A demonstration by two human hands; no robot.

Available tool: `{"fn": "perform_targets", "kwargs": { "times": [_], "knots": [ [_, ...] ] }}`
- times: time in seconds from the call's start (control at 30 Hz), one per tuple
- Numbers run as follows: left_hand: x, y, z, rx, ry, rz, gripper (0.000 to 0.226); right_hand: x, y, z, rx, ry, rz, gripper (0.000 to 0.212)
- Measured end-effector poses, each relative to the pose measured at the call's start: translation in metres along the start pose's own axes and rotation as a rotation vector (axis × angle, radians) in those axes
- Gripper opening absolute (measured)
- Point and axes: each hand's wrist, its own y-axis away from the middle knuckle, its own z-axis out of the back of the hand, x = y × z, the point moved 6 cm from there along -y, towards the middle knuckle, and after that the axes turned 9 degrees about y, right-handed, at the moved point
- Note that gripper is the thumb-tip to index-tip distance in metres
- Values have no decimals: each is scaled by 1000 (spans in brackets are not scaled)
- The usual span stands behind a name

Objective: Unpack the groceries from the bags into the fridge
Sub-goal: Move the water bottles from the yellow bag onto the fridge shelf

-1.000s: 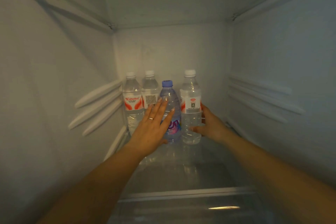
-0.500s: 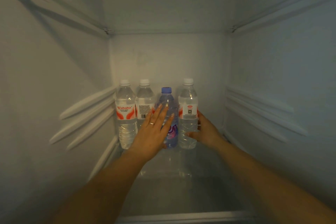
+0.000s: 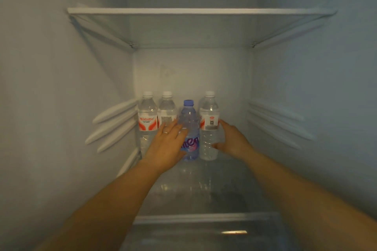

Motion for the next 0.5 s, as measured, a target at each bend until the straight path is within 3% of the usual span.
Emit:
{"fn": "perform_targets", "kwargs": {
  "times": [0.27,0.4,0.5],
  "knots": [
    [-14,24,69,-74,217,49,56,48,46,57,-10,386,42,76],
    [-31,43,95,-12,282,95,61,73,83,69,-1,450,37,79],
    [-49,65,111,27,452,130,50,93,127,71,6,461,37,76]
  ]
}}
